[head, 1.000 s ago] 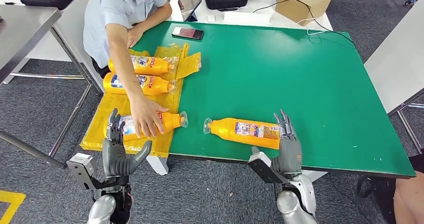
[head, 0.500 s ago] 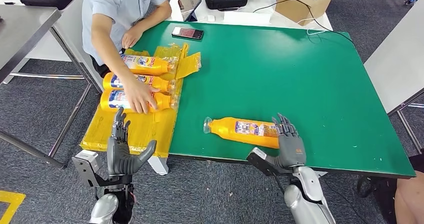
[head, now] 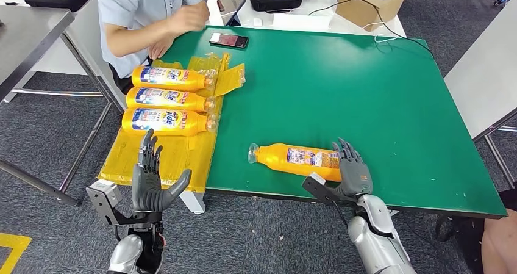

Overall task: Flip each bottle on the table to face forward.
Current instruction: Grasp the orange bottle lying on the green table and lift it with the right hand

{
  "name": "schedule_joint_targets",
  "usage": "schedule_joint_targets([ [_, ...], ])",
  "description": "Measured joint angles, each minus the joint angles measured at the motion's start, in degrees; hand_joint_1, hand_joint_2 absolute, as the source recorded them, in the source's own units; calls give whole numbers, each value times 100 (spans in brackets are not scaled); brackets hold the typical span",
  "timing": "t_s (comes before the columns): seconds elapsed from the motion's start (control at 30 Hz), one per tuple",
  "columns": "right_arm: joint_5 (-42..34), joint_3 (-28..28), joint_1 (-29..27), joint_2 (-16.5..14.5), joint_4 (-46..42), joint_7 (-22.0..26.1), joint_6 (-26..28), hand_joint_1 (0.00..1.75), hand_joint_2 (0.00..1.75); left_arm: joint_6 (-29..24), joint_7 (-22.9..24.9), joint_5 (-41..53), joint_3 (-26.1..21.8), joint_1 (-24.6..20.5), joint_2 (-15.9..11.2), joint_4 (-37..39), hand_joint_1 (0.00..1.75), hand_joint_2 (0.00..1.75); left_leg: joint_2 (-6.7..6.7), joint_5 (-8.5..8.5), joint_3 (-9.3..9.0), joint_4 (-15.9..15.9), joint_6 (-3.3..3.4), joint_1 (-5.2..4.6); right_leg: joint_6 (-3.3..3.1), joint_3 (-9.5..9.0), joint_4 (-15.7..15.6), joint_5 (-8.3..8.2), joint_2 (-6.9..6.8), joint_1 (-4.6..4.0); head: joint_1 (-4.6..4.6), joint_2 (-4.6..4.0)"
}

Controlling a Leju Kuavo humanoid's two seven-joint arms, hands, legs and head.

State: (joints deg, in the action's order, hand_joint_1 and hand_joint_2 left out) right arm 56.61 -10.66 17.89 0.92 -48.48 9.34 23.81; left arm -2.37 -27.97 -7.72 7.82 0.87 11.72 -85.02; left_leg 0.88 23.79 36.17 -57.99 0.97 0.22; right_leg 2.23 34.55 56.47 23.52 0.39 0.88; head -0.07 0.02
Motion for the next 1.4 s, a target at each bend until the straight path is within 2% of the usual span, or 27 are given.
schedule_joint_targets([
  [0.27,98,-95,482,-55,596,-116,7,0,175,55,22,-34,3,-112,0,33,0,175,-1,-6,-2,0,2,0,0,-2,0,-3,0,0,0,0],
  [0.3,99,-101,541,-74,684,-119,10,37,175,59,23,-47,8,-133,0,52,0,175,-1,-7,-2,0,2,0,0,-2,0,-4,0,0,0,0],
  [0.4,99,-134,733,-141,965,-114,-70,168,175,88,26,-94,28,-201,0,115,0,175,-2,-7,-3,0,2,0,1,-3,1,-4,1,0,0,0],
  [0.43,100,-157,814,-170,1080,-111,-185,175,175,115,26,-124,32,-231,0,139,0,175,-3,-7,-4,0,2,0,0,-3,2,-4,1,-1,1,0],
  [0.53,104,-263,1115,-270,1458,-95,-647,175,175,211,32,-210,38,-348,-2,236,0,175,-29,-3,-18,0,0,0,-1,-7,1,-6,20,-3,1,-1],
  [0.63,104,-361,1364,-357,1732,-62,-889,175,175,261,32,-234,51,-449,-2,319,0,175,-48,2,-41,0,-2,0,-2,-21,0,-7,36,-5,1,-1],
  [0.97,95,-476,1628,-501,2104,-33,-967,175,175,289,29,-266,52,-530,-2,434,0,175,-50,1,-60,0,-4,2,-3,-40,0,-7,37,-8,0,0],
  [1.2,32,-540,1782,-526,2281,1,-1326,175,175,307,8,-291,52,-593,-4,489,0,175,-51,5,-77,0,-4,1,-3,-55,-2,-6,38,-8,2,0],
  [1.27,41,-592,1781,-528,2301,151,-1331,175,175,332,7,-323,51,-601,-9,502,0,175,-51,6,-83,0,-6,1,-4,-61,-2,-5,38,-9,2,0],
  [1.4,-572,-667,1517,-537,2139,1094,-1275,175,175,468,21,-512,44,-585,-21,513,0,175,-47,6,-85,0,-7,3,-4,-65,-2,-5,37,-11,2,0],
])
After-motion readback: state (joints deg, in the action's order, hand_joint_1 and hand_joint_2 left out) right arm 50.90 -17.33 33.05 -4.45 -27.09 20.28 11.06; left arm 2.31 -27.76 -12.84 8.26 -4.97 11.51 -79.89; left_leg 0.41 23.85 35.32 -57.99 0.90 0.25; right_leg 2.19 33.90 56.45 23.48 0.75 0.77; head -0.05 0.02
